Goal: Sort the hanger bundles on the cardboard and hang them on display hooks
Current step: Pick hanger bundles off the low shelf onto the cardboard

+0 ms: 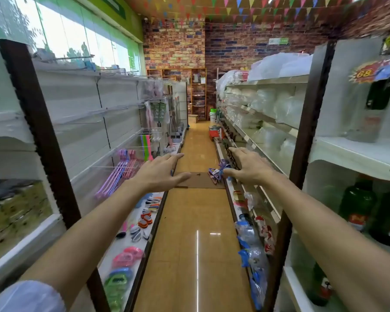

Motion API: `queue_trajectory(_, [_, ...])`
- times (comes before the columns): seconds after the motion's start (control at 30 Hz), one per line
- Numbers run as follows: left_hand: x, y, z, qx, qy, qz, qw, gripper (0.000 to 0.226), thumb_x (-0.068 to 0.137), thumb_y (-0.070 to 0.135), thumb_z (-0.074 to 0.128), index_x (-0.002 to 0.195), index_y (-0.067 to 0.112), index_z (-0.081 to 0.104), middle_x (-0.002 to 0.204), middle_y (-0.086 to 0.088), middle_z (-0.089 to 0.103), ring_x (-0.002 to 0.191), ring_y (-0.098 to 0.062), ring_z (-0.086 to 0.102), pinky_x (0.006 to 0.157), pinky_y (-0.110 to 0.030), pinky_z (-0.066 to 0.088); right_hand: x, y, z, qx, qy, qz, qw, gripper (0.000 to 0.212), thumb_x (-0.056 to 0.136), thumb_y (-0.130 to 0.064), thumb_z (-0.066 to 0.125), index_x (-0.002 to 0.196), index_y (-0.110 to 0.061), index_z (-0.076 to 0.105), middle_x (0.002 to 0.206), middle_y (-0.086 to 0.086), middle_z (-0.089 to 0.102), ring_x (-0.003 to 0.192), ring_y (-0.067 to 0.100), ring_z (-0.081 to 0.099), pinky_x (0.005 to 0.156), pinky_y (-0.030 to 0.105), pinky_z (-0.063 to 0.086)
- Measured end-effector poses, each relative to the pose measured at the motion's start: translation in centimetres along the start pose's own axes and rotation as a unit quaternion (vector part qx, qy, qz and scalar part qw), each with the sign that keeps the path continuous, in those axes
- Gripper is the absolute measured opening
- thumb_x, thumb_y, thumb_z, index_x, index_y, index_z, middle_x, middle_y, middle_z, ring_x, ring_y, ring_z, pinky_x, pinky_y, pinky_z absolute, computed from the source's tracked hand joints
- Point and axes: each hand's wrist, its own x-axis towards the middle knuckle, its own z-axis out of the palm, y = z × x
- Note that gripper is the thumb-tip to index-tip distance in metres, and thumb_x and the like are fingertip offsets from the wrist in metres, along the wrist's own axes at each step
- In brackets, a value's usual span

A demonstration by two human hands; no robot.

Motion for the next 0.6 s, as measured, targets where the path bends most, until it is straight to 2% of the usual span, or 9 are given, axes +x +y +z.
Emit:
queue_trajectory(0.2, [6.7, -4.5, 1.2, 0.014, 0.003, 0.033, 0.999, 0.095, 0.076, 0.090, 0.024, 0.154, 0.035, 0.019, 0.157, 0.002, 0.035, 0.137, -0.019, 0.041, 0.104, -0.046, 0.045, 7.8, 0.1, 1.3, 0.013, 0.015, 0.009, 1.000, 0.090, 0.085, -0.069, 0.055, 0.157, -0.031, 0.018, 0.161, 0.000, 0.029, 0.143, 0.028, 0.034, 0.113, 0.057, 0.034])
queue_trajectory(0.6, [20.6, -10.7, 6.4, 0.011, -0.003, 0.038, 0.999, 0.087, 0.082, 0.085, 0.031, 0.154, 0.036, 0.020, 0.157, 0.005, 0.035, 0.137, -0.018, 0.042, 0.106, -0.045, 0.041, 22.3, 2.9, 5.8, -0.017, 0.011, 0.018, 1.000, 0.088, 0.086, -0.070, 0.053, 0.157, -0.034, 0.015, 0.163, -0.004, 0.025, 0.145, 0.025, 0.031, 0.115, 0.057, 0.031])
